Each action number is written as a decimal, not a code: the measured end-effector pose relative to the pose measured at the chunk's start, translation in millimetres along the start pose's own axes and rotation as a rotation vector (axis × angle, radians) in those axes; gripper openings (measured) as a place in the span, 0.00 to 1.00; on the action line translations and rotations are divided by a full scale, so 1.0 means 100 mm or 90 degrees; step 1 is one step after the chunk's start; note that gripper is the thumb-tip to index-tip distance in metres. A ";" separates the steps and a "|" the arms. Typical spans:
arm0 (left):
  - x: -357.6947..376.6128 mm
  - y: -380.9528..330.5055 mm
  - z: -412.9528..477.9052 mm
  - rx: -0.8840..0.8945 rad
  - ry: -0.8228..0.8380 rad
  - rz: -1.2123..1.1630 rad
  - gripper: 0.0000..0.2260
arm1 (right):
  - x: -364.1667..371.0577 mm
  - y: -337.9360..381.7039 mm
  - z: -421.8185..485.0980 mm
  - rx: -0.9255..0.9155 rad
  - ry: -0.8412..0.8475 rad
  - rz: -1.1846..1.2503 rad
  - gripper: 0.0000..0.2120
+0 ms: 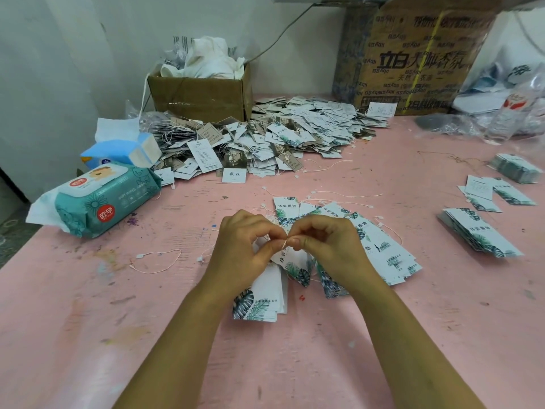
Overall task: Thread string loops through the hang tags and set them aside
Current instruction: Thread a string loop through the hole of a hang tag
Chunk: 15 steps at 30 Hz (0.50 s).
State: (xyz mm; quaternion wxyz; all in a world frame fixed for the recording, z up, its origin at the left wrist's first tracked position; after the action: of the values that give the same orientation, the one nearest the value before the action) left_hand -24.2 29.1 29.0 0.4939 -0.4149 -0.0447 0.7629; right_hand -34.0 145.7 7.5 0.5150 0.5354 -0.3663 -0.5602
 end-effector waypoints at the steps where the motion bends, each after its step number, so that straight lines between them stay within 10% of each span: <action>1: 0.00 0.01 0.00 0.000 0.000 -0.004 0.04 | 0.01 -0.01 0.00 0.003 0.006 0.005 0.13; 15: -0.01 -0.02 0.00 0.014 0.001 -0.040 0.02 | 0.01 -0.04 0.00 0.026 0.021 0.089 0.11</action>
State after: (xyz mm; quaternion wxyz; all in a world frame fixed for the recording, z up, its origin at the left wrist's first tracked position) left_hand -22.8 29.2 30.8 0.5224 -0.4086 -0.0487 0.7468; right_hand -34.9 145.2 3.0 0.5478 0.5279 -0.4057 -0.5066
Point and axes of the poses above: each hand's wrist, its own z-axis towards the middle knuckle, its own x-axis out of the palm, y = z × x, the point moved 10 cm from there along z, towards the middle knuckle, and after that the axes turned 9 degrees about x, right-handed, at the moved point
